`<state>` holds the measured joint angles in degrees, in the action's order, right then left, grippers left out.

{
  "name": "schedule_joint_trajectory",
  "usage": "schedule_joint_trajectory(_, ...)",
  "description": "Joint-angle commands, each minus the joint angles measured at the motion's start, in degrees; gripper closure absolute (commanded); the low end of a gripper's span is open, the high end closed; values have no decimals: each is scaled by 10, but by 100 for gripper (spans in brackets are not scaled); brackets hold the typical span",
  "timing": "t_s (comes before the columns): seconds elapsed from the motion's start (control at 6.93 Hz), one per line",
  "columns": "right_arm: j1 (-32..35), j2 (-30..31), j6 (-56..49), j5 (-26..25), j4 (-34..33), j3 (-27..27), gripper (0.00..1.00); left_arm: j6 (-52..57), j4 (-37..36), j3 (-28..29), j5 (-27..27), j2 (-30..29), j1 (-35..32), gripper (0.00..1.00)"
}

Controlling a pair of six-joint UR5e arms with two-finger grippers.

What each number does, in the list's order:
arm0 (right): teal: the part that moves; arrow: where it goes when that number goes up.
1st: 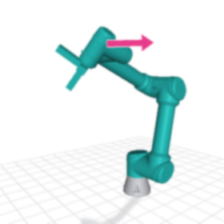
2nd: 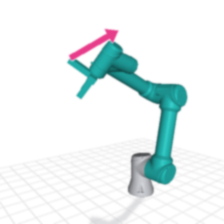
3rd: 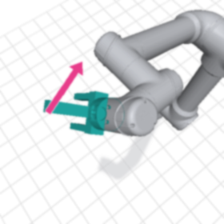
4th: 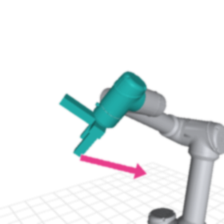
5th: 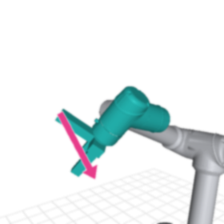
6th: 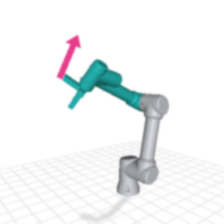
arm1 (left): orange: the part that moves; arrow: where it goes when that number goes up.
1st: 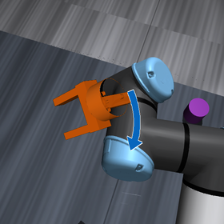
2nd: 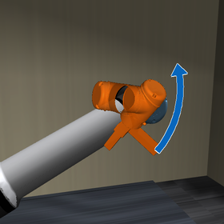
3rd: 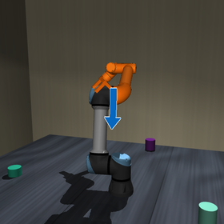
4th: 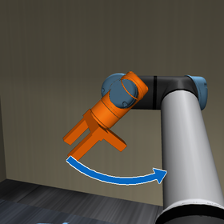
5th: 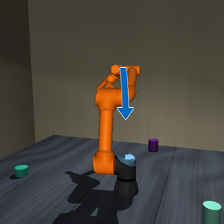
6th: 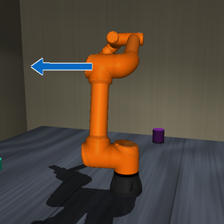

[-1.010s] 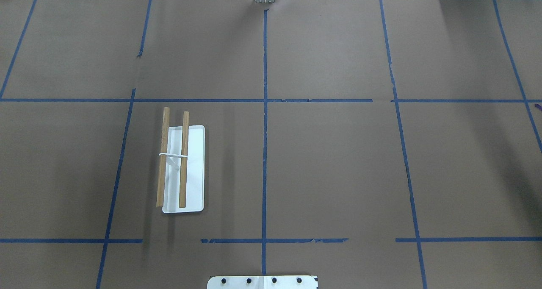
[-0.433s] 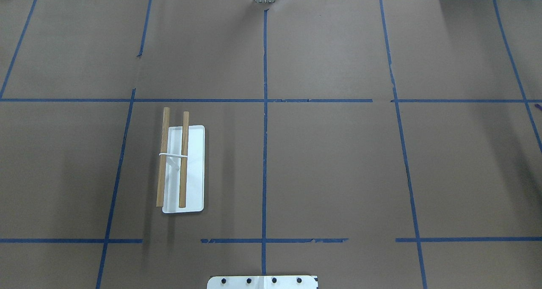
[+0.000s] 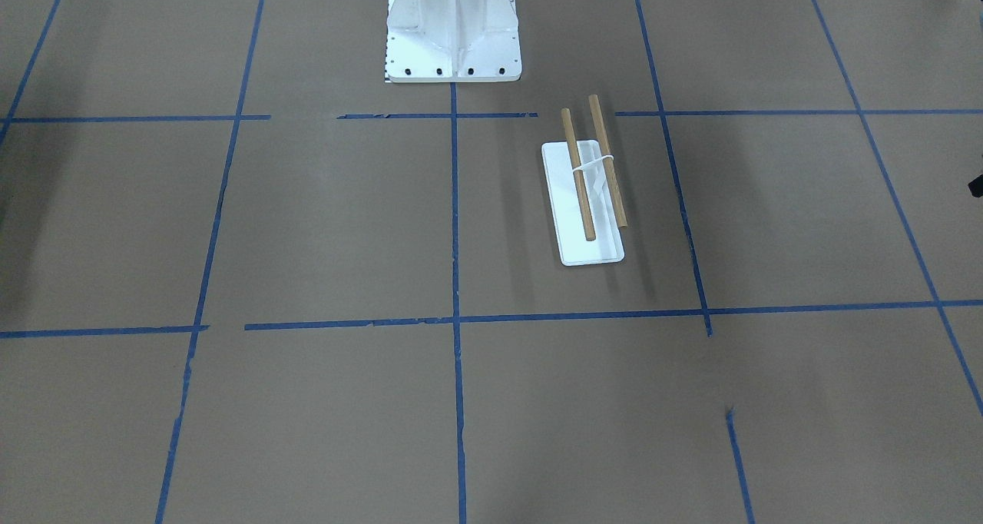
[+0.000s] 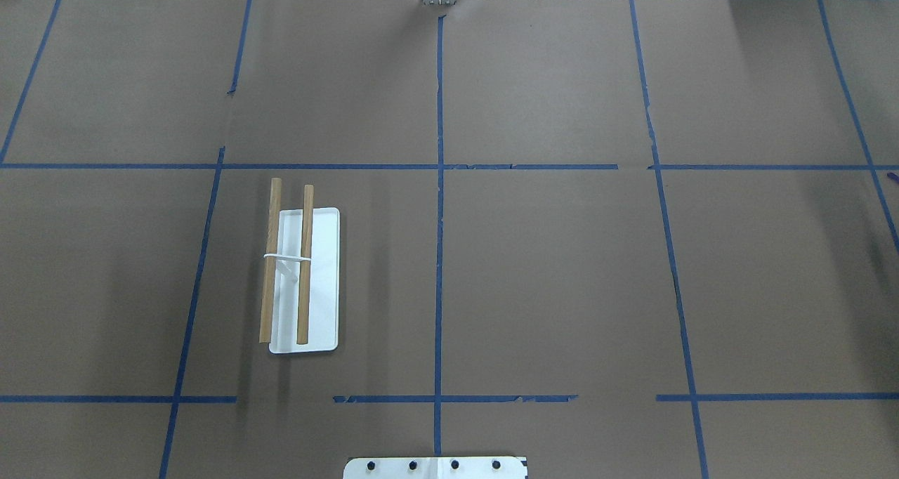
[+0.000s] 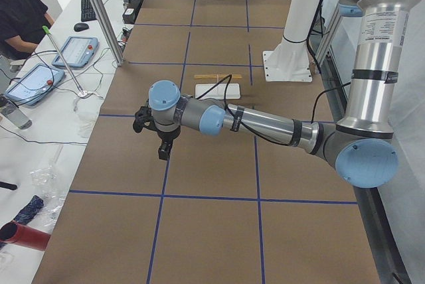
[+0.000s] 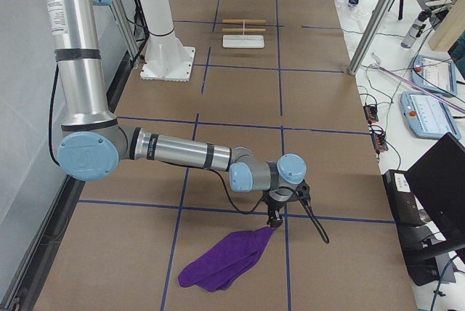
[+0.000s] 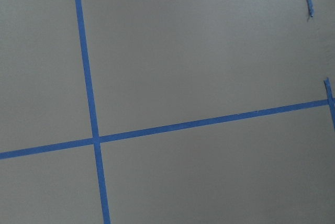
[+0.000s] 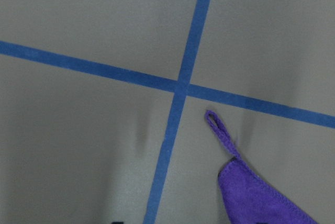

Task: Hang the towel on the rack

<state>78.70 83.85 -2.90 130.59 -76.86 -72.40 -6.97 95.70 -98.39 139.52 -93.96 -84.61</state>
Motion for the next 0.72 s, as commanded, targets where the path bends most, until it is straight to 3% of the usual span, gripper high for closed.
schedule_joint_trajectory(0.0, -27, -1, 0, -50, 12, 20, 25, 0, 1, -1, 0, 0, 0, 0)
schedule_joint_trajectory(0.29, -36, -4, -2, -69, 12, 44, 27, 0, 1, -3, 7, 0, 0, 0)
schedule_joint_trajectory(0.58, -40, -5, -16, -70, 12, 59, 53, 0, 1, -3, 12, 1, 0, 0)
